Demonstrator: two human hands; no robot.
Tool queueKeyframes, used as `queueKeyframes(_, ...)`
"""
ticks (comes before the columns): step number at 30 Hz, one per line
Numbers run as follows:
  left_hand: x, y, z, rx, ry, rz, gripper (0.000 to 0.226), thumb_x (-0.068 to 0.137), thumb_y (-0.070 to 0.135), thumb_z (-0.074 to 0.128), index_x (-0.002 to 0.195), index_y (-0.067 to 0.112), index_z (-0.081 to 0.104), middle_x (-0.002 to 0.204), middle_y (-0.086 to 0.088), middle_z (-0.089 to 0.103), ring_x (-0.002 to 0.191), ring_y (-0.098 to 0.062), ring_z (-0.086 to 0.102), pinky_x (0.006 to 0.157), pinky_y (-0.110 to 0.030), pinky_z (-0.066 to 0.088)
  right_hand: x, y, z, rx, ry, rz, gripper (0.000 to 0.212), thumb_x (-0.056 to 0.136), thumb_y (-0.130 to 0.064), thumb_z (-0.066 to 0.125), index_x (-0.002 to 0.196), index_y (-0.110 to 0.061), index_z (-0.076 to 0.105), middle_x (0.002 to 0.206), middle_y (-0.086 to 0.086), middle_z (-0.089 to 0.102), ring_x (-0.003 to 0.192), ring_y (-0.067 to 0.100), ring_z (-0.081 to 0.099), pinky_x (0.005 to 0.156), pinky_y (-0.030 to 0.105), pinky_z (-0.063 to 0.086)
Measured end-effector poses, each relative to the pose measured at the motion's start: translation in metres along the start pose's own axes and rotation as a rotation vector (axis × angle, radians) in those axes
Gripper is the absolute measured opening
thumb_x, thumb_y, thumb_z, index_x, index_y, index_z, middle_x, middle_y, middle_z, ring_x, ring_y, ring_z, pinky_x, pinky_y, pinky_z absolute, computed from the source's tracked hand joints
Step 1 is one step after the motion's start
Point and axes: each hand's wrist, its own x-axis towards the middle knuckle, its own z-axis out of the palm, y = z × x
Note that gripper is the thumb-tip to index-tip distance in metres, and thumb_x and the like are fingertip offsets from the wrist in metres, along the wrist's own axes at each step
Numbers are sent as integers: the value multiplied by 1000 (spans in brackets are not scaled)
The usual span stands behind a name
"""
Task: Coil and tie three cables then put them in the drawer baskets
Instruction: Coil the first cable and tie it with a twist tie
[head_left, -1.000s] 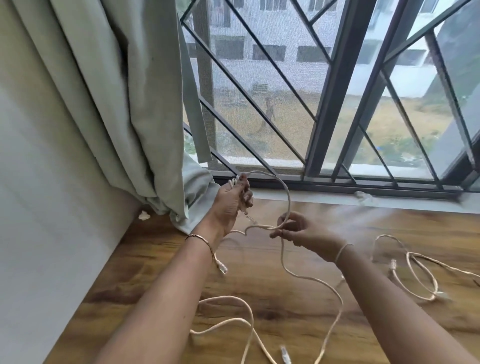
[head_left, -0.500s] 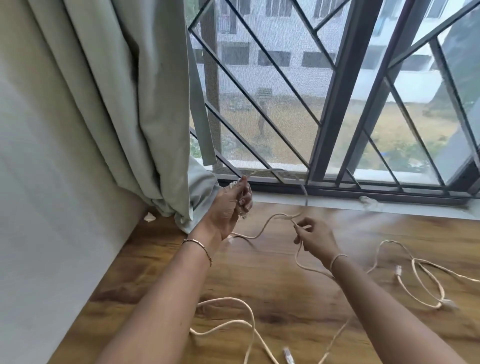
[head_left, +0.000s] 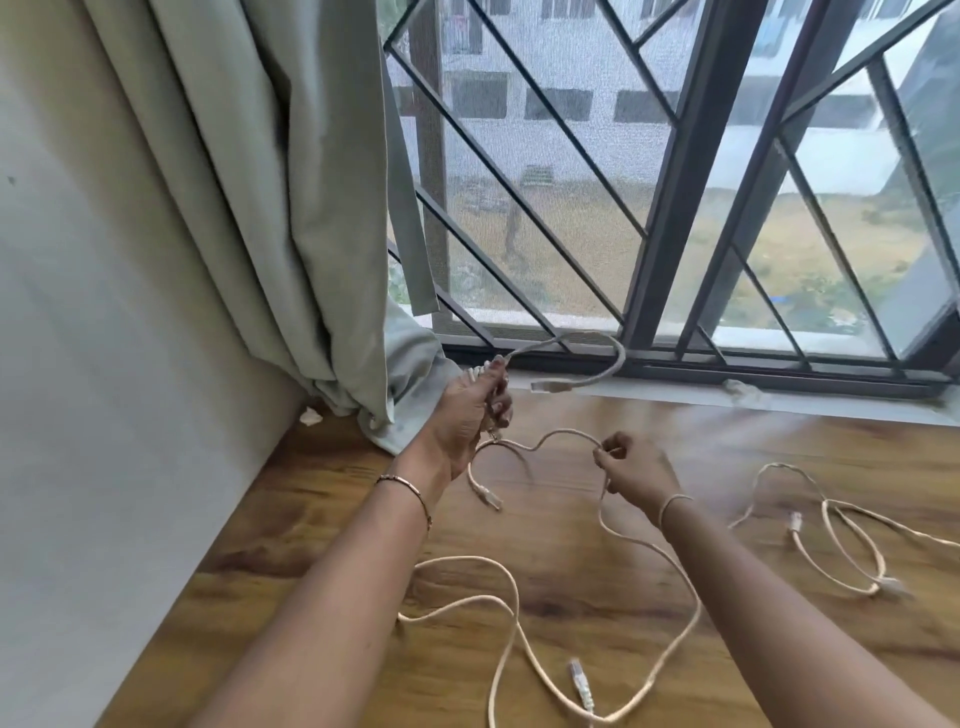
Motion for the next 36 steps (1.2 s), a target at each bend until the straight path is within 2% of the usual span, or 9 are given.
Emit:
queueKeyframes(5,-1,-4,2,19,46,6,29,99,29,48,73,15,46,52,4,40,48,-10,40,50,-19,39,-2,3,-3,85,-3,63,27,78,-8,59,102,-15,68,98,4,70,67,21,64,74,34,55)
queueKeyframes(11,-1,-6,-1,139,50,36,33,99,32,48,70,14,45,50,4,43,47,-11,43,47,-18,40,-3,-61,-37,489,307,-76,22,94,-12,45,93,-19,66,95,4,69,84,21,62,68,26,47)
queueKeyframes(15,-3,-4,3,176,35,56,31,99,31,47,72,15,43,54,0,41,48,-11,42,45,-17,41,-6,-123,-72,562,-165,-109,47,98,-51,36,120,-15,56,112,8,63,97,22,62,87,41,50)
queueKeyframes(17,-4,-4,3,178,21,59,31,99,31,47,73,15,43,58,-3,39,49,-11,42,46,-17,41,-10,-140,-85,485,-431,-11,43,95,-48,46,121,-14,51,110,13,65,90,26,67,79,40,57)
queueKeyframes(19,-7,-1,3,181,11,57,31,98,32,47,73,15,42,59,-3,39,49,-10,42,48,-18,42,-12,-148,-88,413,-509,-5,33,98,-26,50,120,-2,53,96,13,66,68,17,64,58,24,57)
queueKeyframes(23,-15,10,1,143,-42,35,32,99,37,43,76,15,43,55,2,38,48,-9,41,50,-18,40,-4,-152,-73,334,-222,-175,28,100,-12,45,112,6,62,66,5,49,35,1,40,34,14,32)
queueKeyframes(29,-30,30,8,-53,-175,0,62,96,61,19,72,13,50,54,0,33,46,-13,36,51,-26,24,-7,-144,-40,-286,183,-444,18,98,-30,45,98,-26,62,88,7,69,74,28,63,68,42,53)
queueKeyframes(32,-36,39,12,-162,-219,-13,63,101,52,18,63,14,52,46,2,34,42,-13,33,45,-23,25,-29,-139,-21,-489,221,-502,18,99,-29,38,98,-25,56,86,9,69,75,33,64,63,40,51)
queueKeyframes(36,-34,43,13,-298,-144,28,45,103,36,28,76,9,51,50,1,38,46,-12,36,45,-21,37,-67,-134,8,-745,121,-624,22,95,-14,38,107,-21,56,96,12,69,88,35,65,59,35,38)
